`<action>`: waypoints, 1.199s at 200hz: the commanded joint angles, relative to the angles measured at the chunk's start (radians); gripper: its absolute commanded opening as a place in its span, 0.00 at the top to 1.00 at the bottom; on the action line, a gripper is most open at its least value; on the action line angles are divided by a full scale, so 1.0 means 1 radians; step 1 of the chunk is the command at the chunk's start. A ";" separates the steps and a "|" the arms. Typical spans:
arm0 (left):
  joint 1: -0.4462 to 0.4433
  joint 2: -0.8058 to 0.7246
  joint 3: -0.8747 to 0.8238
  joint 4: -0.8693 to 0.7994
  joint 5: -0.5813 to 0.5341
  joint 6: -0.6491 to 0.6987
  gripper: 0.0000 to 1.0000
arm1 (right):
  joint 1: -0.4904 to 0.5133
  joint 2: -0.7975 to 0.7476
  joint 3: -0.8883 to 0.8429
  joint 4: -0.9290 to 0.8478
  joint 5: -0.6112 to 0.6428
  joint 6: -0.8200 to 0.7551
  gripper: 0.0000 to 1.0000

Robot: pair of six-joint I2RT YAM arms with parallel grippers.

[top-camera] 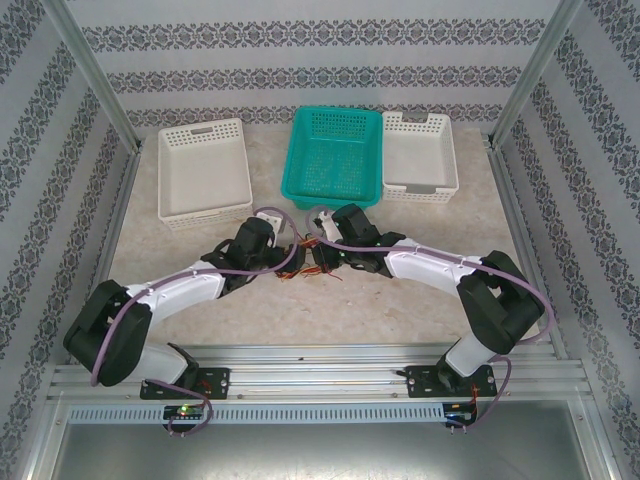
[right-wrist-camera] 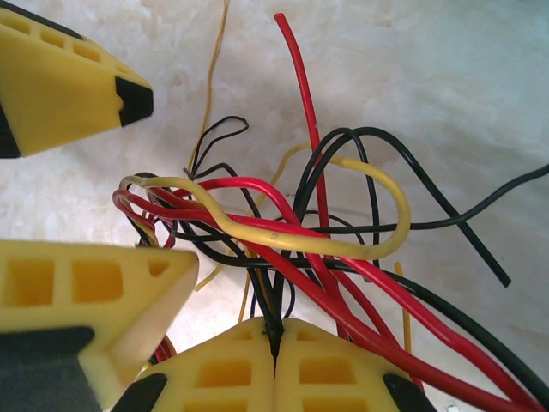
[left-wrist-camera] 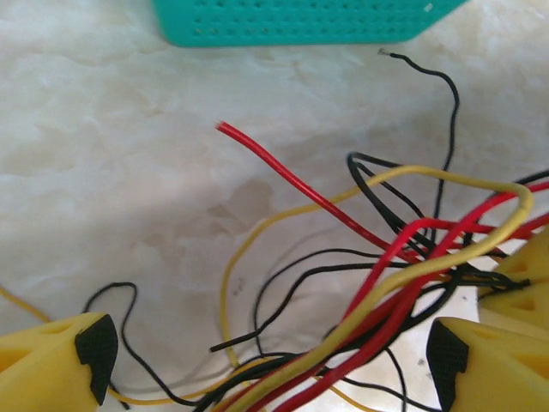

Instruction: Untangle the cables

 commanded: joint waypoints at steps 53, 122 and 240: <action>0.008 -0.013 -0.063 0.076 0.141 0.009 0.10 | 0.007 -0.036 0.009 0.035 -0.053 0.009 1.00; 0.008 0.001 -0.061 0.068 0.152 0.022 0.27 | 0.006 -0.059 0.015 0.032 -0.105 0.014 1.00; 0.008 -0.016 -0.087 0.078 0.144 0.001 0.73 | 0.006 -0.076 0.001 0.017 -0.118 0.017 1.00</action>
